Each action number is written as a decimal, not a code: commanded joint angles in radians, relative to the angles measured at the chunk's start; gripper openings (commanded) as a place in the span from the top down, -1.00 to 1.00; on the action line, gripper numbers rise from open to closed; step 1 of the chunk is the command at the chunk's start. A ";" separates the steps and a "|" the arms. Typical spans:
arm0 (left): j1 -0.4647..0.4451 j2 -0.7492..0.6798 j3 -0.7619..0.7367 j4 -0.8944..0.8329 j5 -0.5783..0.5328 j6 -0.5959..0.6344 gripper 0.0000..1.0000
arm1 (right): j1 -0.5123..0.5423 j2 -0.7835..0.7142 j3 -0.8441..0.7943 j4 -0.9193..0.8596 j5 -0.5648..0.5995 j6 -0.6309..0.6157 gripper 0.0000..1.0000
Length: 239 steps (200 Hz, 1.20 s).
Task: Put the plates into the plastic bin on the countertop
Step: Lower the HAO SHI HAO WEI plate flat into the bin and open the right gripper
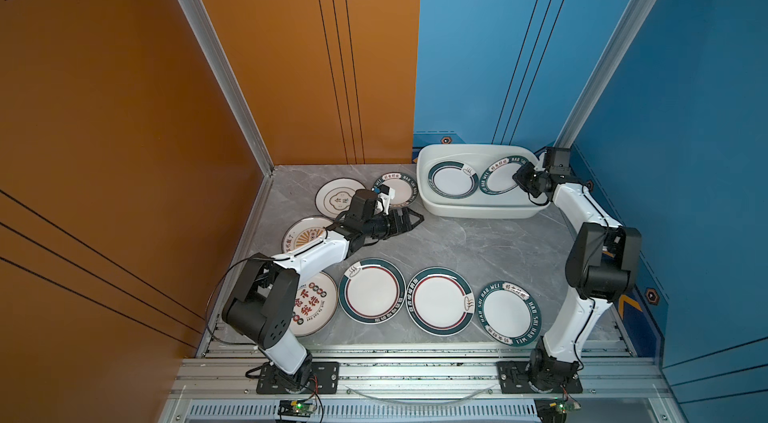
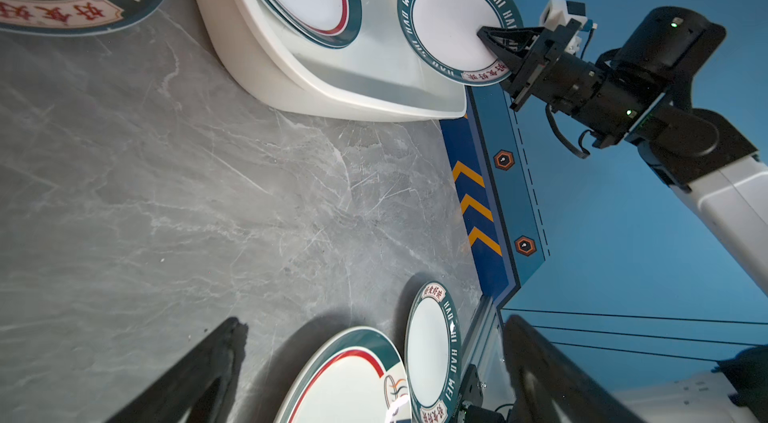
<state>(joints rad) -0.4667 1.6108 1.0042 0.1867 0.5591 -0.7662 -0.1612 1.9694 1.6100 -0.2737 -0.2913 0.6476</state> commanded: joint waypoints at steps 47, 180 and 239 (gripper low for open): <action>0.014 -0.075 -0.018 -0.078 0.022 0.097 -0.96 | -0.039 0.175 0.101 0.016 0.001 0.067 1.00; 0.020 -0.056 -0.010 -0.092 0.021 0.094 -0.96 | -0.090 0.301 0.142 -0.039 -0.040 0.097 0.30; 0.011 -0.037 0.003 -0.093 0.021 0.090 -0.96 | -0.091 0.283 0.228 -0.164 0.050 0.036 0.20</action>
<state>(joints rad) -0.4519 1.5562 0.9859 0.1078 0.5625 -0.6960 -0.2470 2.2726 1.7779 -0.3492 -0.3077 0.7288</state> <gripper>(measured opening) 0.978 0.394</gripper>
